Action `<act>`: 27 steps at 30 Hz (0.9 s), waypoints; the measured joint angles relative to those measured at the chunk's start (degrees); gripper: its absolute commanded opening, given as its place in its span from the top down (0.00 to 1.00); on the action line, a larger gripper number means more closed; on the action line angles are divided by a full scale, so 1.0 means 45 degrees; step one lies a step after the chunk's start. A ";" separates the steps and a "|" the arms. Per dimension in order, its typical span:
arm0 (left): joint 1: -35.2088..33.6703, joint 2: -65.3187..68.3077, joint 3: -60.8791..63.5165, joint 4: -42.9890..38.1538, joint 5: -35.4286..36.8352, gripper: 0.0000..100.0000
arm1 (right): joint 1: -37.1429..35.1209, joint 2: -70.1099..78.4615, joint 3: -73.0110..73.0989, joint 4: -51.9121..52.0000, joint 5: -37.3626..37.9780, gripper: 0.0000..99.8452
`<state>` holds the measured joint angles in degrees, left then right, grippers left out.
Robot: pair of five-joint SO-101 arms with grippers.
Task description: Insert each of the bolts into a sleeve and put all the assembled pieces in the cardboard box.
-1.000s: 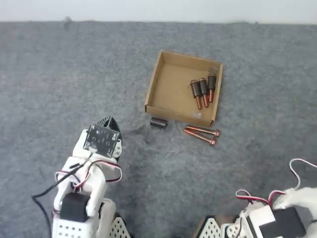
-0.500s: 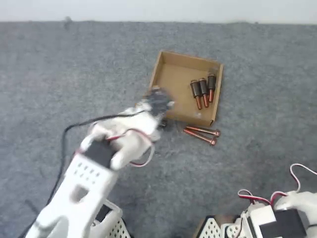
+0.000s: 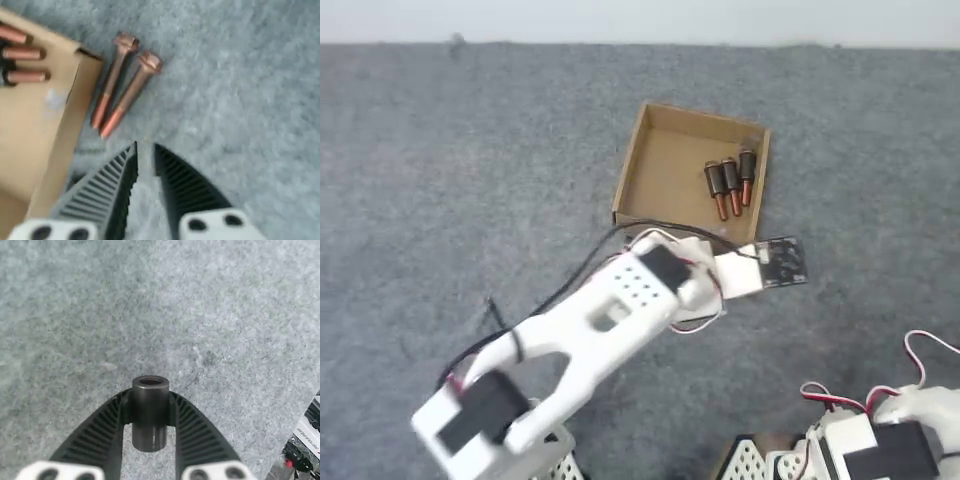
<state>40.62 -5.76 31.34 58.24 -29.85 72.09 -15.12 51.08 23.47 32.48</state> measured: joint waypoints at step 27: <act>0.0371 0.8322 -0.7385 0.0684 -0.3067 0.86 | -0.0059 0.0000 0.0000 -0.0371 0.0000 0.99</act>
<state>42.29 31.69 -1.89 61.32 -43.65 71.82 -15.12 51.08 21.80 32.48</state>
